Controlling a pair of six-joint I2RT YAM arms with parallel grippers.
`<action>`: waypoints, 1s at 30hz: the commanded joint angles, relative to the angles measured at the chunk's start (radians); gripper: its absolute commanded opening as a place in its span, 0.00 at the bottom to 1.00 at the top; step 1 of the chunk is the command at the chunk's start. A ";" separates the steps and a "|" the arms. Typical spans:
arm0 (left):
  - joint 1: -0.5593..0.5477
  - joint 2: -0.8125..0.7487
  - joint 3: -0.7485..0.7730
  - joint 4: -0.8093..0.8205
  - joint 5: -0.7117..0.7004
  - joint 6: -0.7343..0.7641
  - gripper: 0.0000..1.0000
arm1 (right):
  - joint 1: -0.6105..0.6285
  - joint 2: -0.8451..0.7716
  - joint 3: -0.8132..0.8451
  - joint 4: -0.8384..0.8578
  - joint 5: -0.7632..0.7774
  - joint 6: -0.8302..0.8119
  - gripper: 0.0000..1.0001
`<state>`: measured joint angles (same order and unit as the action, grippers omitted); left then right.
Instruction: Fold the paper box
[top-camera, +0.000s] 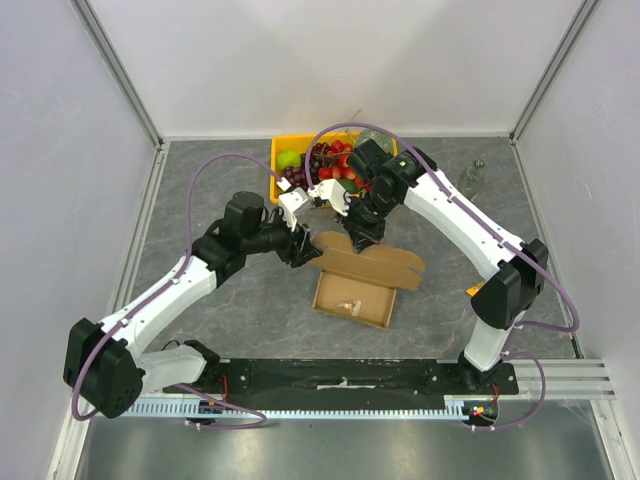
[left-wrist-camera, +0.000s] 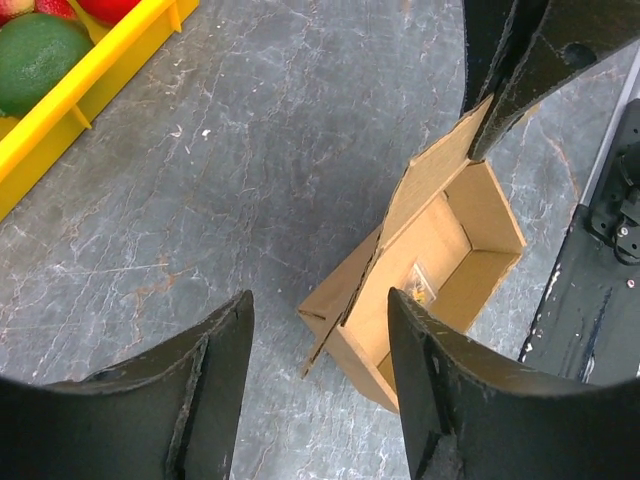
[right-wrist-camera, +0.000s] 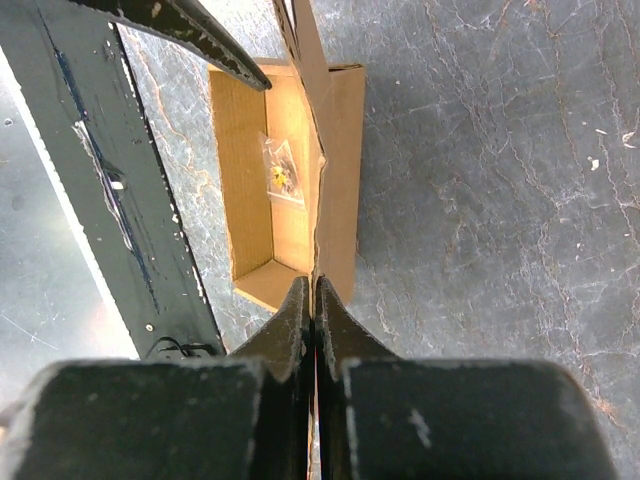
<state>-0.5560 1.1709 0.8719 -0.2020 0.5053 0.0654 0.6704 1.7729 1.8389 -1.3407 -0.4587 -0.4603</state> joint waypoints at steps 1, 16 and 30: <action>0.002 0.016 -0.028 -0.024 -0.002 -0.053 0.62 | 0.008 -0.075 0.005 0.051 -0.051 0.002 0.00; 0.004 -0.143 -0.218 0.240 -0.053 -0.222 0.61 | 0.005 -0.087 -0.017 0.063 -0.061 0.005 0.00; 0.005 -0.188 -0.278 0.378 -0.050 -0.219 0.59 | 0.005 -0.090 -0.029 0.063 -0.080 0.000 0.00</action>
<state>-0.5556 0.9707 0.6125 0.0887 0.4442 -0.1177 0.6716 1.7176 1.8160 -1.2938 -0.5041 -0.4576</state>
